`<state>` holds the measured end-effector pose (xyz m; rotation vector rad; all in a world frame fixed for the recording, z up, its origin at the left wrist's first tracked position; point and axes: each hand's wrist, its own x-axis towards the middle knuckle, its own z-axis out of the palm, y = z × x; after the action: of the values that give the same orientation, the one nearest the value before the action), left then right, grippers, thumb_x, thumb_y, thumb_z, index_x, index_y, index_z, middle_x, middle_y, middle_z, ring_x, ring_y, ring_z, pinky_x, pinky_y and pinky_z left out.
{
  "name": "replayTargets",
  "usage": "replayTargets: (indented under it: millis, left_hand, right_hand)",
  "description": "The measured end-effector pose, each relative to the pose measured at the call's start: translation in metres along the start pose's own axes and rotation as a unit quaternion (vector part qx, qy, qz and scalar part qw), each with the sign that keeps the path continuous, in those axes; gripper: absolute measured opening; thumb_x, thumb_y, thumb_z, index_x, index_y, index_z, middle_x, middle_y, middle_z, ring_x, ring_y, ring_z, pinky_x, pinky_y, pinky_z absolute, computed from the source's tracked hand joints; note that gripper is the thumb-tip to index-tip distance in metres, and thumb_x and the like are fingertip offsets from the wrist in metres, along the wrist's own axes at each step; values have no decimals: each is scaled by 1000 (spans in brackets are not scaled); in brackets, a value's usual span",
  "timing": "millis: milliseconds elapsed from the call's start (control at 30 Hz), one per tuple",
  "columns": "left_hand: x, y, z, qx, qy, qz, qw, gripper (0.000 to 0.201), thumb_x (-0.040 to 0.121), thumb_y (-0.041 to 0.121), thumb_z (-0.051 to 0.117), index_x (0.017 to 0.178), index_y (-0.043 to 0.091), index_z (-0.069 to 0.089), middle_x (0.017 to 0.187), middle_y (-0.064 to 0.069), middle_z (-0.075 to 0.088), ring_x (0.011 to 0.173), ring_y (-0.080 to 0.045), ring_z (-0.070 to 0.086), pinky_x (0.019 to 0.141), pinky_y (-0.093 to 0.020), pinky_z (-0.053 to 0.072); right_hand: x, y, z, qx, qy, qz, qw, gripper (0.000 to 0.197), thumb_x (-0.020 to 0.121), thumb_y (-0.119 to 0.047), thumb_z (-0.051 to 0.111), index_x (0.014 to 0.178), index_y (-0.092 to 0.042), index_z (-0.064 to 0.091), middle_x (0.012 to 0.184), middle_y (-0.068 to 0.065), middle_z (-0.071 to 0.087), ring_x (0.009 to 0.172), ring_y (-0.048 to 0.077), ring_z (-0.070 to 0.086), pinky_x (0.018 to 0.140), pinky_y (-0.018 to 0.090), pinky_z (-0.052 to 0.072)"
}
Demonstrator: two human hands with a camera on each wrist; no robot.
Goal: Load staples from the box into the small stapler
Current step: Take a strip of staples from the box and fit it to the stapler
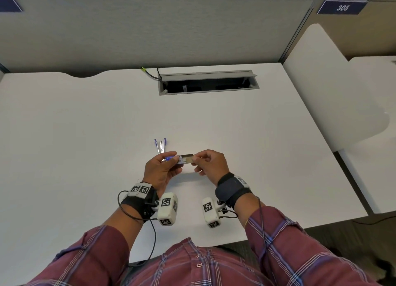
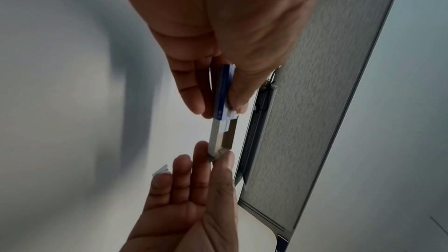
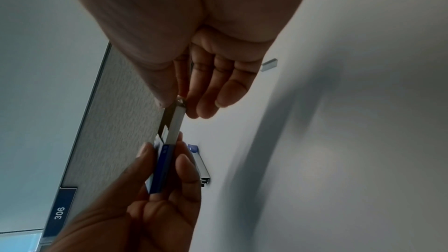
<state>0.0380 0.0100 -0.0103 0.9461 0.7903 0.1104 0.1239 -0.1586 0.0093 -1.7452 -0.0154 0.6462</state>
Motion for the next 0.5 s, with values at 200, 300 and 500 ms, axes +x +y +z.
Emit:
replayTargets:
  millis: [200, 300, 500]
  left_hand:
    - [-4, -2, 4, 7, -4, 8, 1000, 18, 91, 5, 76, 109, 3, 74, 104, -27, 77, 88, -34, 76, 72, -34, 63]
    - [-6, -3, 5, 17, -13, 19, 1000, 16, 92, 4, 75, 108, 5, 76, 102, -26, 77, 87, -35, 76, 75, -36, 63]
    - [-7, -1, 6, 58, -41, 30, 997, 16, 96, 4, 70, 111, 7, 76, 102, -23, 78, 85, -33, 77, 75, -38, 63]
  right_hand:
    - [-3, 0, 4, -17, 0, -14, 1000, 16, 91, -20, 73, 101, -7, 73, 85, 10, 78, 62, 16, 70, 59, 30, 57]
    - [-4, -1, 8, -26, 0, -20, 999, 13, 92, -18, 71, 100, -7, 73, 83, 8, 78, 62, 15, 70, 59, 29, 57]
    - [-4, -5, 8, -34, 4, -26, 999, 10, 92, -17, 70, 98, -9, 74, 82, 6, 77, 63, 15, 70, 61, 32, 57]
